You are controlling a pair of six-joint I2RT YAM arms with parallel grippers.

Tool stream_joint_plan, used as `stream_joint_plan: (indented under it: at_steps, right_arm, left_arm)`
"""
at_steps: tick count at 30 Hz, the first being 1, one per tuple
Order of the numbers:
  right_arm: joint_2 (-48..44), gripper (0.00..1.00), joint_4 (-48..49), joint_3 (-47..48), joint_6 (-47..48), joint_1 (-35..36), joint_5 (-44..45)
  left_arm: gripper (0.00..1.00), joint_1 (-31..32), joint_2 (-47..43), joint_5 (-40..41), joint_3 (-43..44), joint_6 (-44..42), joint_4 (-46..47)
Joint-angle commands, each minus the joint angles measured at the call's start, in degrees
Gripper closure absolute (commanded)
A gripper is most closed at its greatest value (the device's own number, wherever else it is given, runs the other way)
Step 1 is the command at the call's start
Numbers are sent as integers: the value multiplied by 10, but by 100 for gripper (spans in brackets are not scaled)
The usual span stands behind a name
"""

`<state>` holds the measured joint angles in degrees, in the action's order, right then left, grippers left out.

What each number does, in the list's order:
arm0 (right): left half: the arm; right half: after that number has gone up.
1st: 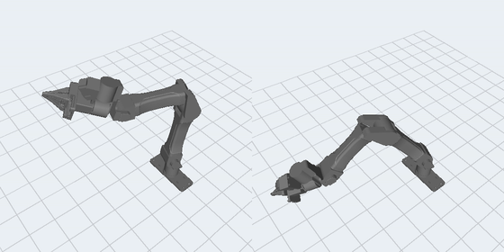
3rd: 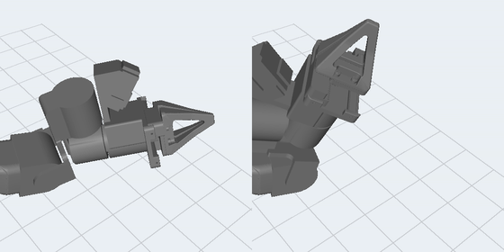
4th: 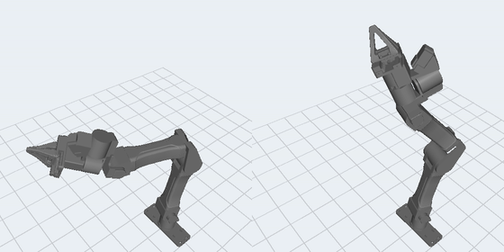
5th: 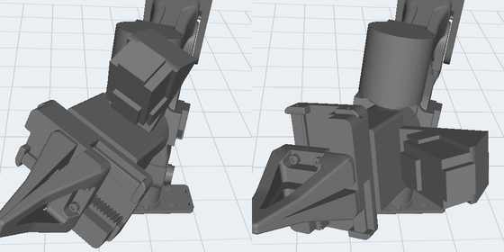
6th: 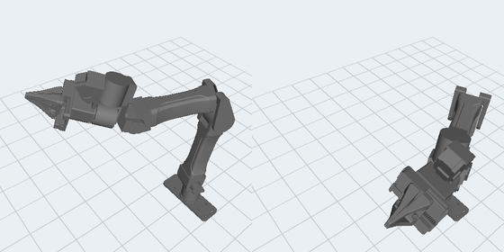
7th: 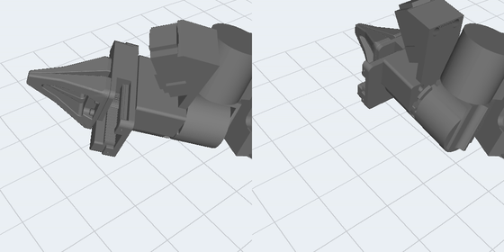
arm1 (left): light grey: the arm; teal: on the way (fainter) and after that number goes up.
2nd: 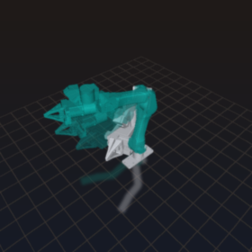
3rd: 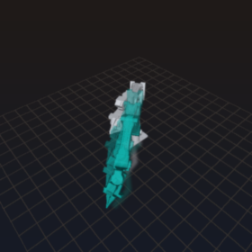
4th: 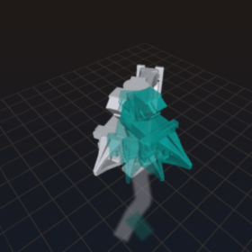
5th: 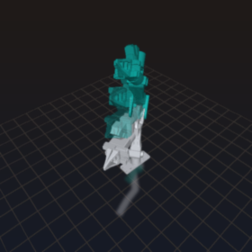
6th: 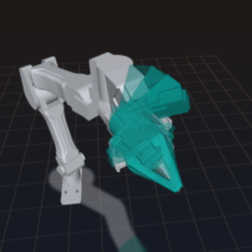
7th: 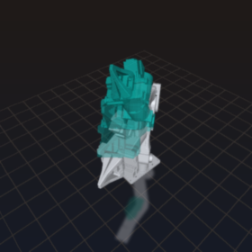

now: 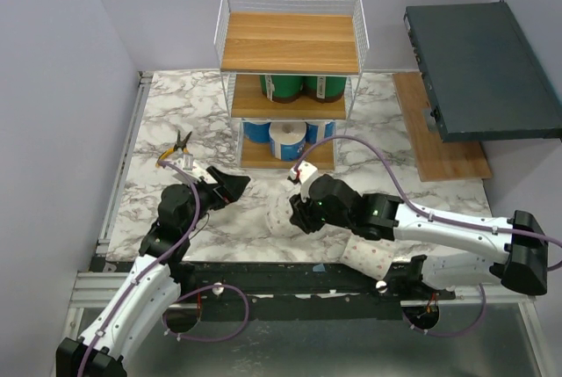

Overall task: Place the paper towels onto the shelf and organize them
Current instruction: Pick up the paper towel from the center of the board.

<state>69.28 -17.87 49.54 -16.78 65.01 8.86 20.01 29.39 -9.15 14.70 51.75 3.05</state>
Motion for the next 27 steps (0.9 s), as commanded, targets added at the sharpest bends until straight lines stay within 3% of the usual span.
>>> stream_joint_plan:
  at_steps: [1, 12, 27]
  right_arm:
    - [4, 69, -38, 47, 26, 20, 42]
    - [11, 70, -176, 299, 85, 20, 87]
    - [82, 70, -222, 592, 187, 20, 160]
  left_arm:
    - [3, 3, -18, 11, -9, 4, 1]
    - [3, 2, -73, 20, -6, -2, -29]
    - [3, 2, -98, 42, 55, -44, -72]
